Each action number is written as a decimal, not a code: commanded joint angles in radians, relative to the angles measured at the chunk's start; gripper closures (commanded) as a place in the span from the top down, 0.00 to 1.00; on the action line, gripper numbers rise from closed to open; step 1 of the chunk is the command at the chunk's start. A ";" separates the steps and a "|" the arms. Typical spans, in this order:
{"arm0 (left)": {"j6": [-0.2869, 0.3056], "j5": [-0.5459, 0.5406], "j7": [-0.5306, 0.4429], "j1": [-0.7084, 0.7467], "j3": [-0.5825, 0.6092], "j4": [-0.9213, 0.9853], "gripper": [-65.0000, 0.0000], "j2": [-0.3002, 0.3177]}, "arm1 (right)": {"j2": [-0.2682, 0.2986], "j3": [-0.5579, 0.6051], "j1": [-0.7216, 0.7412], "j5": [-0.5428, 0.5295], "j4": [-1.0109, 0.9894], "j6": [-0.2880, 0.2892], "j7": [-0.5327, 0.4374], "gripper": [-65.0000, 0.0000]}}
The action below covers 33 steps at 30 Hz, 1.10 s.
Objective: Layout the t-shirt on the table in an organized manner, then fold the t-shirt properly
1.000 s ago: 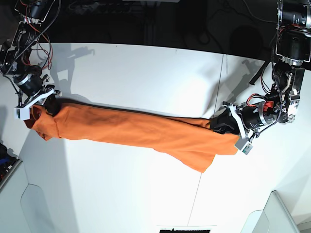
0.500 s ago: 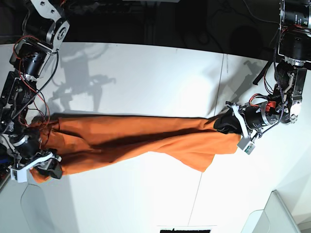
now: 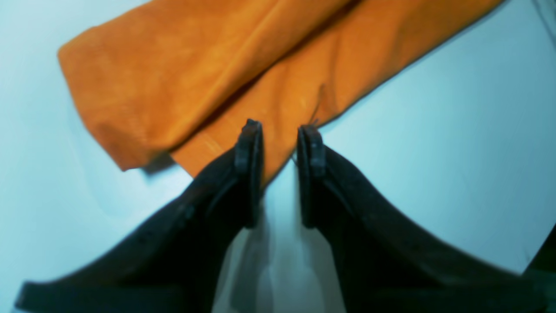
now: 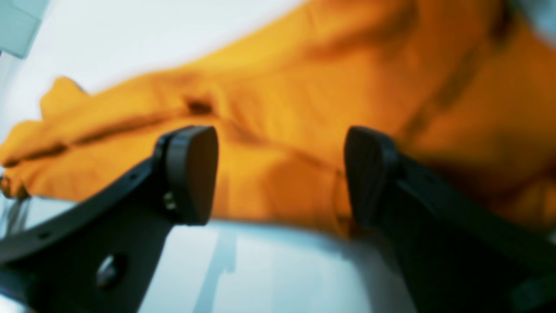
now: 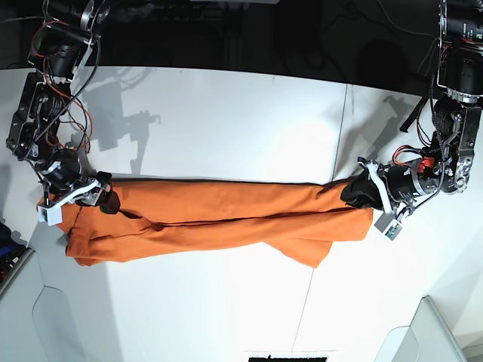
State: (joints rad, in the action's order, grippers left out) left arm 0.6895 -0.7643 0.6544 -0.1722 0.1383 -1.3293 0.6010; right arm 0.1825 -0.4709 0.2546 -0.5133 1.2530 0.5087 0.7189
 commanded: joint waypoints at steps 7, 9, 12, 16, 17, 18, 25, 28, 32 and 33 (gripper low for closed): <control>-0.012 -0.016 -0.049 -0.027 -0.008 -0.014 0.35 0.028 | -0.003 -0.008 0.001 -0.001 0.021 -0.016 -0.072 0.69; -0.012 -0.015 -0.048 -0.027 -0.008 -0.014 0.39 0.029 | -0.003 -0.017 0.004 0.007 0.021 -0.016 -0.089 0.69; -0.013 0.008 -0.048 -0.027 -0.008 -0.014 0.39 0.029 | -0.003 -0.039 0.006 0.017 0.021 -0.032 -0.094 0.69; -0.016 0.016 -0.050 -0.027 -0.008 -0.014 0.39 0.039 | -0.003 -0.062 0.006 0.058 0.021 -0.067 -0.098 0.69; -0.017 0.015 -0.053 -0.027 -0.008 -0.014 0.39 0.042 | -0.003 -0.062 0.006 0.061 0.021 -0.068 -0.103 0.69; -0.017 0.013 -0.053 -0.027 -0.008 -0.014 0.39 0.043 | -0.002 -0.062 0.006 0.061 0.021 -0.068 -0.112 0.69; -0.016 0.013 -0.053 -0.027 -0.008 -0.014 0.39 0.042 | -0.003 -0.048 0.038 0.061 0.016 -0.068 -0.121 0.69; -0.016 0.014 -0.052 -0.026 -0.008 -0.014 0.39 0.043 | -0.003 -0.021 0.060 0.066 0.010 -0.068 -0.121 0.68; -0.016 0.014 -0.052 -0.027 -0.008 -0.014 0.39 0.048 | -0.003 0.024 0.083 0.087 -0.033 -0.079 -0.121 0.68; -0.016 0.014 -0.052 -0.027 -0.008 -0.014 0.39 0.048 | -0.003 0.034 0.086 0.095 -0.044 -0.093 -0.121 0.68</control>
State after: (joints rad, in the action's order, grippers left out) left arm 0.6731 -0.7345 0.6266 -0.1776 0.1383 -1.3293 0.6315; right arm 0.1684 -0.4355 0.3145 -0.4080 1.1954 0.4206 0.6170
